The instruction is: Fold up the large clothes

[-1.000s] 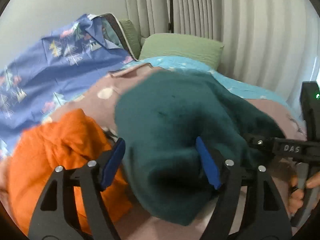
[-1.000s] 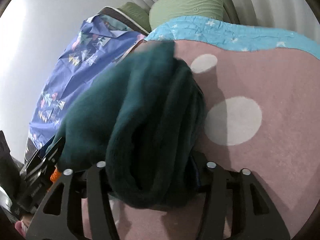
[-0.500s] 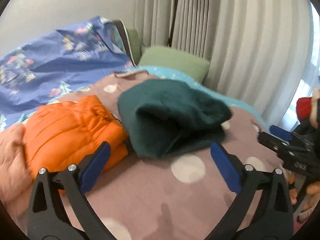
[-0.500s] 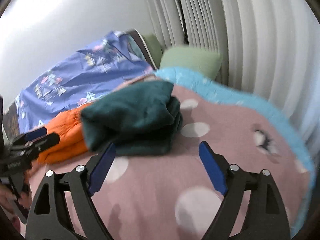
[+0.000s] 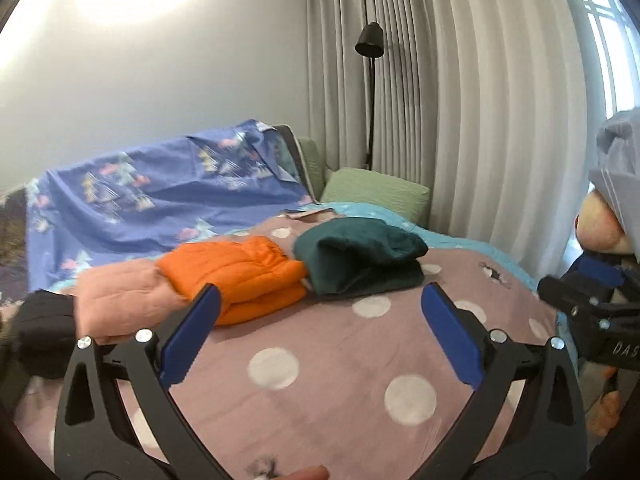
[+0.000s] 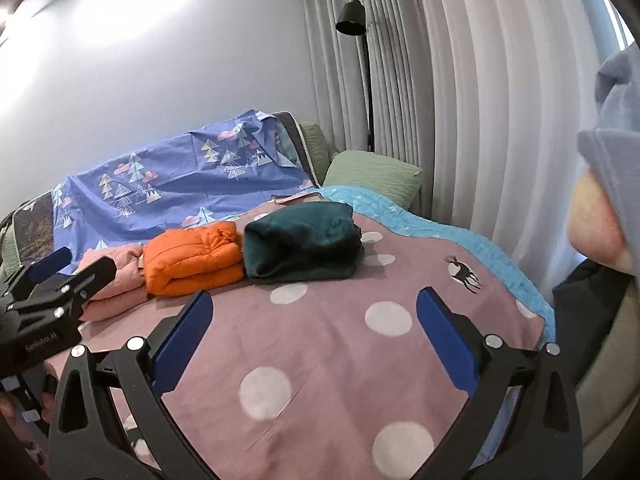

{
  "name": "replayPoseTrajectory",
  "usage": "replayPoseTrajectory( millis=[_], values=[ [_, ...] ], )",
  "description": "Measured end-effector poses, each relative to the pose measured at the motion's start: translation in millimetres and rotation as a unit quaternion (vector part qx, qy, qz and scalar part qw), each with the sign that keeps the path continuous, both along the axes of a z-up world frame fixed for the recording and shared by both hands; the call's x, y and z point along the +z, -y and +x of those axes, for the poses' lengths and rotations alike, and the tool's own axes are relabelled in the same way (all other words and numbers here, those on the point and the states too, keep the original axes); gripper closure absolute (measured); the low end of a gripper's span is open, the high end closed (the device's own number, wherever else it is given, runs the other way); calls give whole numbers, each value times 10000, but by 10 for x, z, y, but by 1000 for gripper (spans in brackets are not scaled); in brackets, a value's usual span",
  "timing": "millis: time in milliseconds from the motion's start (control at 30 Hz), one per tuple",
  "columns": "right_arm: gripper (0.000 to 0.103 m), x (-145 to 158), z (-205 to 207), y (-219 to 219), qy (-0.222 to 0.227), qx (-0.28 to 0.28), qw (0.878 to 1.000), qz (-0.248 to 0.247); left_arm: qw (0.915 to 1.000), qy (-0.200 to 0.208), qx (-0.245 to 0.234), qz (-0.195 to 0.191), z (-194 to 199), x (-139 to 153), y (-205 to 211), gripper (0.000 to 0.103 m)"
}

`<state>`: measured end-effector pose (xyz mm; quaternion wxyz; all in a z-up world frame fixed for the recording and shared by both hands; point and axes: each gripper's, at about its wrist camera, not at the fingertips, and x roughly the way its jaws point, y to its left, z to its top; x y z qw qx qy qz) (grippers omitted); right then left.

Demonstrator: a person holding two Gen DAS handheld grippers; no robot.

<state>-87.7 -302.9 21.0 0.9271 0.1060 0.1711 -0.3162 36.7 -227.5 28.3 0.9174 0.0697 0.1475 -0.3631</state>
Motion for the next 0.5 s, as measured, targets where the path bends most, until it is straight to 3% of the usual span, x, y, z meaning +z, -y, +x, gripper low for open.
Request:
replayPoseTrajectory(
  millis=[200,500],
  values=[
    [1,123,-207,-418,64,77,9999,-101,9997,-196,-121,113,-319,2,-404,2],
    [1,13,-308,-598,-167,-133,9998,-23,9996,-189,-186,124,-585,-24,-706,2]
  ],
)
